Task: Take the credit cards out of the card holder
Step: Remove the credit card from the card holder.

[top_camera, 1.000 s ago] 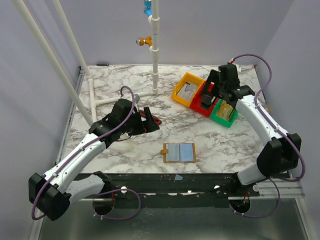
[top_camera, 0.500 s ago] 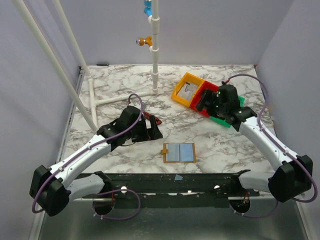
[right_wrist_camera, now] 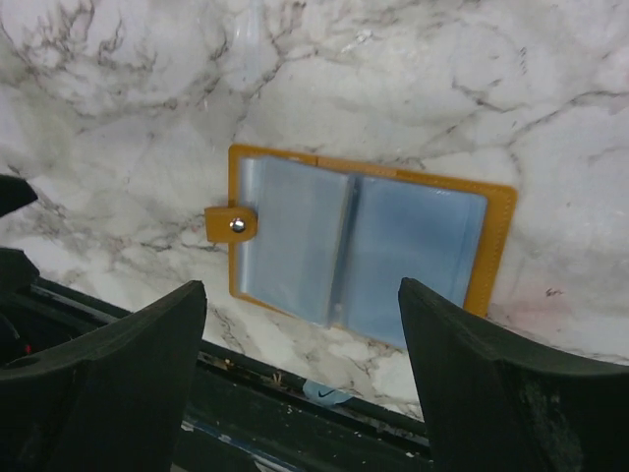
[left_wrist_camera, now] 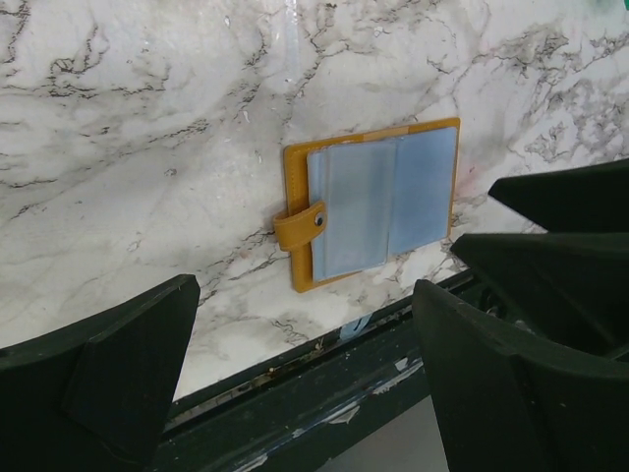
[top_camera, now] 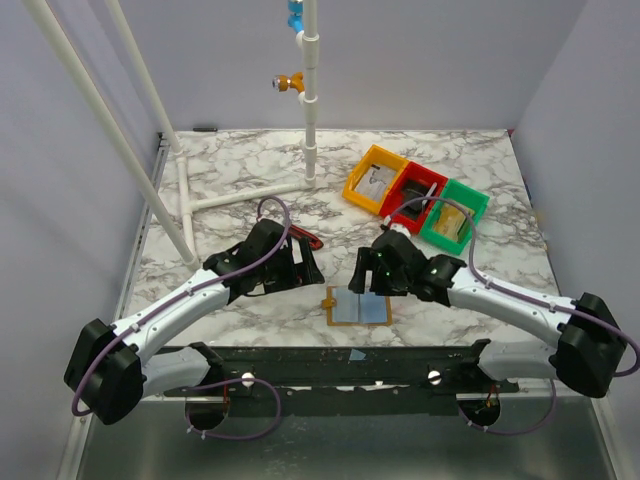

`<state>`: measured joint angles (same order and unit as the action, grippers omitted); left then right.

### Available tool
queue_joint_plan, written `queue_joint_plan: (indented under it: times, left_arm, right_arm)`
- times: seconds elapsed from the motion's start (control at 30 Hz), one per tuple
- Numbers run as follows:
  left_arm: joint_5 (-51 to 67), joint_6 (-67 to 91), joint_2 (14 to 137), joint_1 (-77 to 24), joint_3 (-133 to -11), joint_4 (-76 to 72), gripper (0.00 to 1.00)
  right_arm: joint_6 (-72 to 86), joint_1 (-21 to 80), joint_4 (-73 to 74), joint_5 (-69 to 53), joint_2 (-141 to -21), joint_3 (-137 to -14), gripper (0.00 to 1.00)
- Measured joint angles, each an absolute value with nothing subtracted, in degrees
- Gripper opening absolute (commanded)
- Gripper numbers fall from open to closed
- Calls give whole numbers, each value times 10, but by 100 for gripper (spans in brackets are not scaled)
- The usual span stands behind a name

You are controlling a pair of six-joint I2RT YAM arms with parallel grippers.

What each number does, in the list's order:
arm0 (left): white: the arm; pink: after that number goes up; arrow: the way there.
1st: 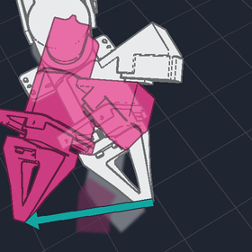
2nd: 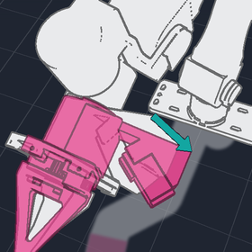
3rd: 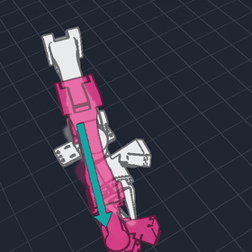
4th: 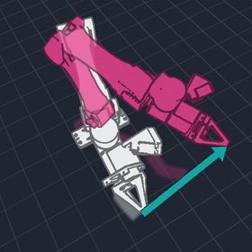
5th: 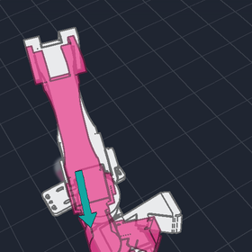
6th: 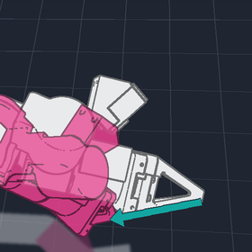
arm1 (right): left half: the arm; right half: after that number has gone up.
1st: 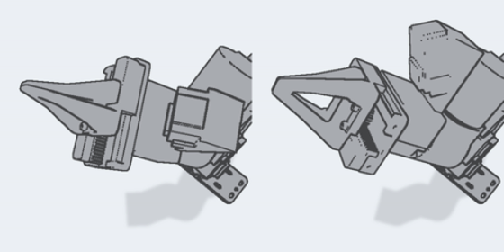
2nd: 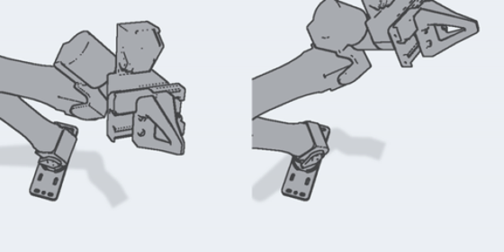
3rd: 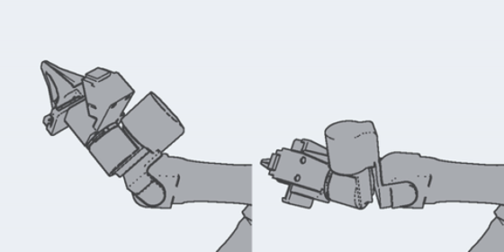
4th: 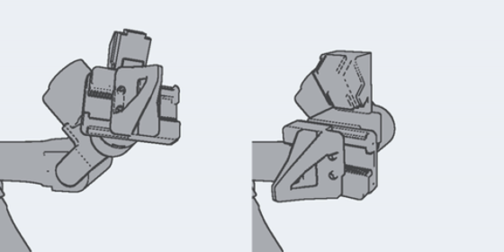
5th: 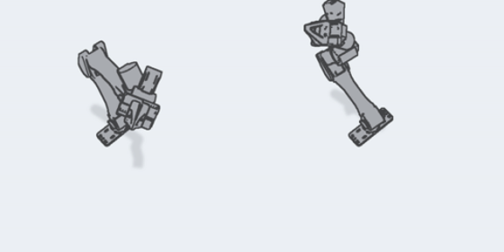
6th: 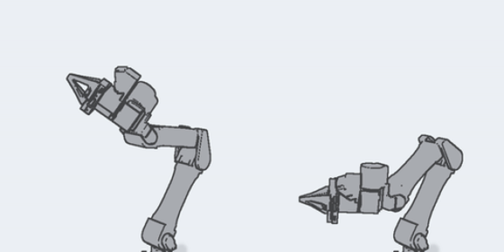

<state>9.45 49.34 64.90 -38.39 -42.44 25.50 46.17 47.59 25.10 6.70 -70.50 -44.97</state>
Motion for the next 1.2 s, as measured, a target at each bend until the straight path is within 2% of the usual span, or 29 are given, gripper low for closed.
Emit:
queue_joint_plan:
  times: [0.07,0.13,0.43,0.47,0.63,0.9,1.2]
  left_arm:
    - [94,495,649,-384,-423,252,93]
    - [94,497,649,-384,-422,250,93]
    - [92,502,649,-384,-422,245,93]
    - [90,502,649,-384,-422,245,93]
    - [84,502,649,-384,-421,245,92]
    - [84,507,649,-384,-408,243,83]
    - [85,509,649,-384,-394,234,82]
  right_arm:
    - [472,505,251,80,-714,-449,75]
    - [484,534,251,99,-728,-449,66]
    - [515,624,275,184,-830,-498,3]
    - [517,629,276,189,-838,-504,1]
    - [522,638,272,194,-863,-512,1]
    - [528,640,231,177,-894,-511,1]
    - [540,640,211,170,-920,-509,1]
